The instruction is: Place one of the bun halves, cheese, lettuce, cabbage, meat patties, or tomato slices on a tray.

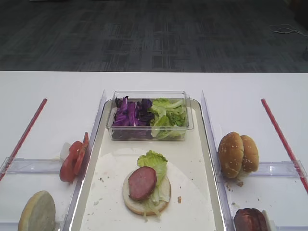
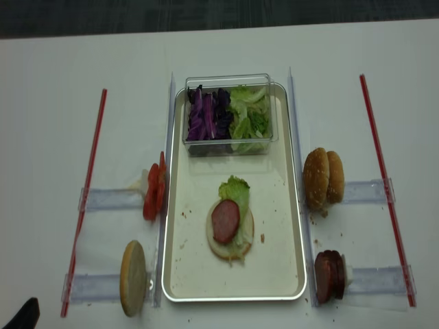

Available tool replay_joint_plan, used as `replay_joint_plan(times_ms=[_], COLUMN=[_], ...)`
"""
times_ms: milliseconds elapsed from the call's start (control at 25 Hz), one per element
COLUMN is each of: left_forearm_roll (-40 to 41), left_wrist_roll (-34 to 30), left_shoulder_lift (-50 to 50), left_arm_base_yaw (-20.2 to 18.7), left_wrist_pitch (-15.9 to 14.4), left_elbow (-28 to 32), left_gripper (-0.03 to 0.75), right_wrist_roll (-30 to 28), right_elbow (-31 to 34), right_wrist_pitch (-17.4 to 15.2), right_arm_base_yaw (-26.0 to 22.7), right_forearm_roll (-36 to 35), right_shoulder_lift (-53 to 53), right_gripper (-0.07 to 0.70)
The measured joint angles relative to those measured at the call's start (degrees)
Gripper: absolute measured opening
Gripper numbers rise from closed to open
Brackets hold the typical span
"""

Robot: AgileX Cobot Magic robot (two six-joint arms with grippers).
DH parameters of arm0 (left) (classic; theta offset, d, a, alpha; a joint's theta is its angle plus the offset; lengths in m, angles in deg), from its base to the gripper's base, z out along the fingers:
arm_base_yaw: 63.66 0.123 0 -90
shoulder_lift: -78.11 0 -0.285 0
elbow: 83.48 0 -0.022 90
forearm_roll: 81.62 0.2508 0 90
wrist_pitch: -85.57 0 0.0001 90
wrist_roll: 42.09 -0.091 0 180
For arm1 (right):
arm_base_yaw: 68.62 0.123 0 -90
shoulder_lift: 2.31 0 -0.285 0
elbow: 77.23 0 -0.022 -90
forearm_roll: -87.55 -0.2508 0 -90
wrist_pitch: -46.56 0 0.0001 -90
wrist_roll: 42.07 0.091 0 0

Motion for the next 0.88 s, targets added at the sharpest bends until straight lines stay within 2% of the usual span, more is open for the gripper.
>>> replay_joint_plan(times_ms=[360,880], left_forearm_roll=[0.0,0.0], left_wrist_roll=[0.0,0.0], left_shoulder_lift=[0.0,0.0], left_arm_base_yaw=[0.0,0.0], left_wrist_pitch=[0.0,0.0], left_elbow=[0.0,0.0], left_gripper=[0.456,0.456], right_wrist_roll=[-1.93,-2.03], right_elbow=[2.0,2.15], right_wrist_pitch=[4.33,4.62], right_arm_base_yaw=[0.0,0.0], right_forearm_roll=[0.22,0.57], right_shoulder_lift=[-7.7,-9.95], right_gripper=[0.382,0.38])
